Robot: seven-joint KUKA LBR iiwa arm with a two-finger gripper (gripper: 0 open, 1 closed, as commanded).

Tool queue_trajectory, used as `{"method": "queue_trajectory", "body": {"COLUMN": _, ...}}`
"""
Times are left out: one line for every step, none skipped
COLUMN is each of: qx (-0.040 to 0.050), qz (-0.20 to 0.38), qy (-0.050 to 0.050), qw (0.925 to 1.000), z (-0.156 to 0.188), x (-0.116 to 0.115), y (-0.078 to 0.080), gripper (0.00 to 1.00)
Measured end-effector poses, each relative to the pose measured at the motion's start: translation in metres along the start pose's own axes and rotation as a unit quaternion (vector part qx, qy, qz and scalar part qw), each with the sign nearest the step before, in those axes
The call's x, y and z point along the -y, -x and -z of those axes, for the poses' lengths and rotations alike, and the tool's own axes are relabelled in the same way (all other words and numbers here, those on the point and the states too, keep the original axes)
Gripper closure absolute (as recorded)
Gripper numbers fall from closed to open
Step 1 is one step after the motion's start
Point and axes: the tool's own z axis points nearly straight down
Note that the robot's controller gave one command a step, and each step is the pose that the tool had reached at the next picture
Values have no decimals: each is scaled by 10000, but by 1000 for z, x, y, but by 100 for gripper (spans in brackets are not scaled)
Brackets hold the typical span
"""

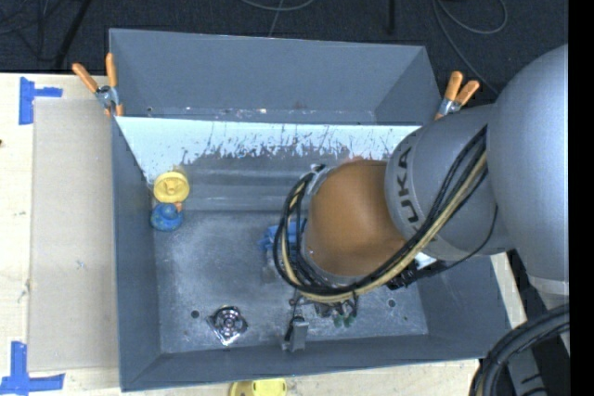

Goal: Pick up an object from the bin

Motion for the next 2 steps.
{"method": "queue_trajectory", "body": {"qx": -45, "qz": 718, "qy": 2, "qw": 9974, "z": 43, "x": 29, "y": -7, "gripper": 0}}
{"method": "queue_trajectory", "body": {"qx": 51, "qz": -54, "qy": -5, "qw": 10000, "z": 63, "x": 36, "y": 6, "gripper": 0}}
